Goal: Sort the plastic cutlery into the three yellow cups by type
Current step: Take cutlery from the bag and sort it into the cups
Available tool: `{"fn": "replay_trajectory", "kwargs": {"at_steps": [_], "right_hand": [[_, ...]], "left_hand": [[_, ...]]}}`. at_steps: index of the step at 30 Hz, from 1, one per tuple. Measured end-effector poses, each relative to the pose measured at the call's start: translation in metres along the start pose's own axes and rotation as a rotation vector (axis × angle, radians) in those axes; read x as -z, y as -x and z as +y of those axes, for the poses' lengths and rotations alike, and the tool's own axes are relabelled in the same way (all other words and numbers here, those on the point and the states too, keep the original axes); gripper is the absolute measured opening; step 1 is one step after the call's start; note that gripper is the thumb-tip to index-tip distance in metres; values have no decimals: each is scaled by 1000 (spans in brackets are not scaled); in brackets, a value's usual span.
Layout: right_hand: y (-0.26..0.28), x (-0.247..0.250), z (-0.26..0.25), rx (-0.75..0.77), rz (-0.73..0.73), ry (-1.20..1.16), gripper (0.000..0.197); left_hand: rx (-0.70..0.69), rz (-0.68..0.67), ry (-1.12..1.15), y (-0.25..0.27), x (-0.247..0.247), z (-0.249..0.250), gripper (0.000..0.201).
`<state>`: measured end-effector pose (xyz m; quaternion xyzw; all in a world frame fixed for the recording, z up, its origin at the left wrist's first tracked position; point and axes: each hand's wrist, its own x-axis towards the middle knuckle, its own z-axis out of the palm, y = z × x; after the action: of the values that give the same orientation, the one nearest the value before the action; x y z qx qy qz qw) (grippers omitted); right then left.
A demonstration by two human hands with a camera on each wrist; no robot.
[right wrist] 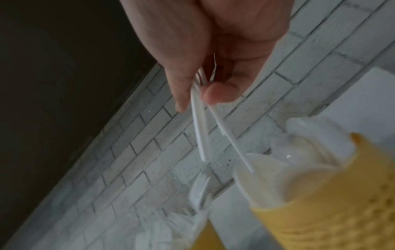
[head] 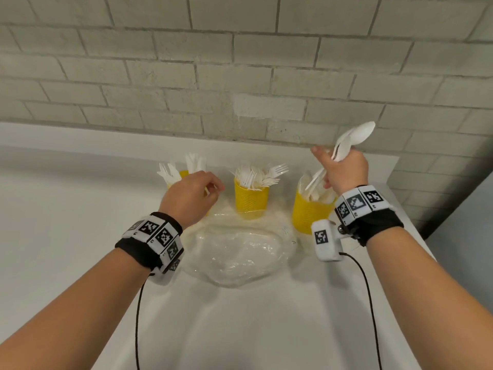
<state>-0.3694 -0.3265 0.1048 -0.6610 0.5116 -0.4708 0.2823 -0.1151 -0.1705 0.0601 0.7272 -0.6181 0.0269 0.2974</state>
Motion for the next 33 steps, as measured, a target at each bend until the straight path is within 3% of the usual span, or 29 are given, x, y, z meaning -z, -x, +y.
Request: {"fn": "replay_trajectory", "kwargs": {"at_steps": [5,10,14,19,23,27,30,33], "right_hand": [[-3,-4,20,17,-15,197,33],[4,-14,27,-43,-158,298,34],[6,-11,21,-49,-205,243,36],[3,-6,20,-34,-83,150,30],[7,-6,30,-38,-170,337,17],[10,-7,33,-77,-193,336,24],[13,-8,24,47,-154,330,38],[16,-14,16,207,-174,465,25]], "left_hand": [[194,-321,-282,30,-6,-14,21],[309,-542,-280,39,-16,-25,40],[277,-512,-222,35,-23,-23,48],[260,-500,-129,30,-26,-15,47],[249,-502,-122,32,-28,-13,55],[275,-493,-50,36,-29,-15,52],[287,-425,4,38,-27,-18,41],[288,-395,64,39,-28,-20,42]]}}
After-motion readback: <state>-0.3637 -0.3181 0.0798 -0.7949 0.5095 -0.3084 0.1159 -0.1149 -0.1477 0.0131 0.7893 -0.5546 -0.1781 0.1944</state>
